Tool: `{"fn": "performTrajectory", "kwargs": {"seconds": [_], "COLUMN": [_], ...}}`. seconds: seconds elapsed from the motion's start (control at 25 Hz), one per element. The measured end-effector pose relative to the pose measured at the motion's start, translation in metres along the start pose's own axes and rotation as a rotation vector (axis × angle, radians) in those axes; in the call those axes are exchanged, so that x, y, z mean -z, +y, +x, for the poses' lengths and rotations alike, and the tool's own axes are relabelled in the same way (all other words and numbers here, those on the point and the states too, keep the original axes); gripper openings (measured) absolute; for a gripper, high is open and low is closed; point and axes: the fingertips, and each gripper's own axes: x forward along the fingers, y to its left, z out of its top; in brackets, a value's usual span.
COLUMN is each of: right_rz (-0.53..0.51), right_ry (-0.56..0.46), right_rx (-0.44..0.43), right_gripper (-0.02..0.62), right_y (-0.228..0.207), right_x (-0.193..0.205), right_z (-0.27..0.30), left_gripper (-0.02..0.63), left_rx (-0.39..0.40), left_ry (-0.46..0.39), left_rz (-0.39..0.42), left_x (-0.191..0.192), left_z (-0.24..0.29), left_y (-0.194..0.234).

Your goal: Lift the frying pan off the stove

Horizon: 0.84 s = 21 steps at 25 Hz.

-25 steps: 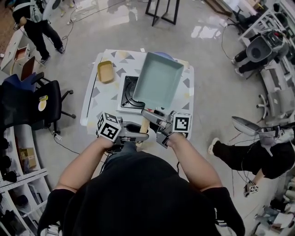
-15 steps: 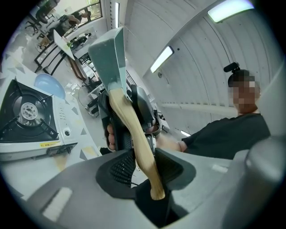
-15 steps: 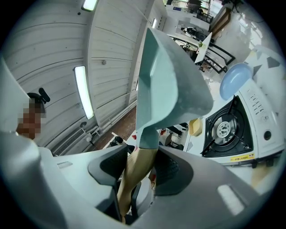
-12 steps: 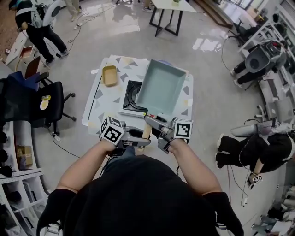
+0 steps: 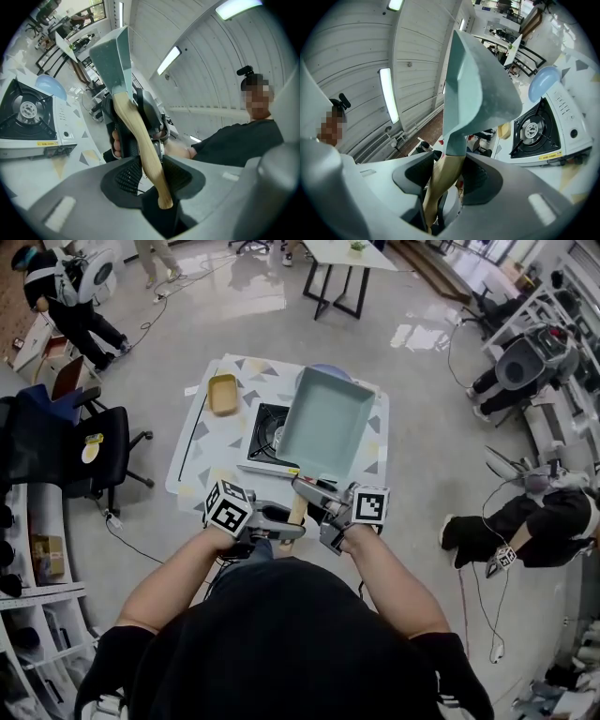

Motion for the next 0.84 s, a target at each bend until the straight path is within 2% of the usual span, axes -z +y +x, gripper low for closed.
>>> {"fn": "performTrajectory", "kwargs": {"seconds": [0.84], "right_rz": [0.006], "right_ry": [0.003], "right_rx": [0.002], "right_gripper": [0.212], "right_y": [0.0], "right_x": [0.015], "right_z": [-0.012], "left_gripper": [0.146], "left_rx": [-0.002], "left_ry": [0.015], "left_rz": [-0.014], "left_x": [0.017], "left_z": [0.012], "left_y": [-0.004]}}
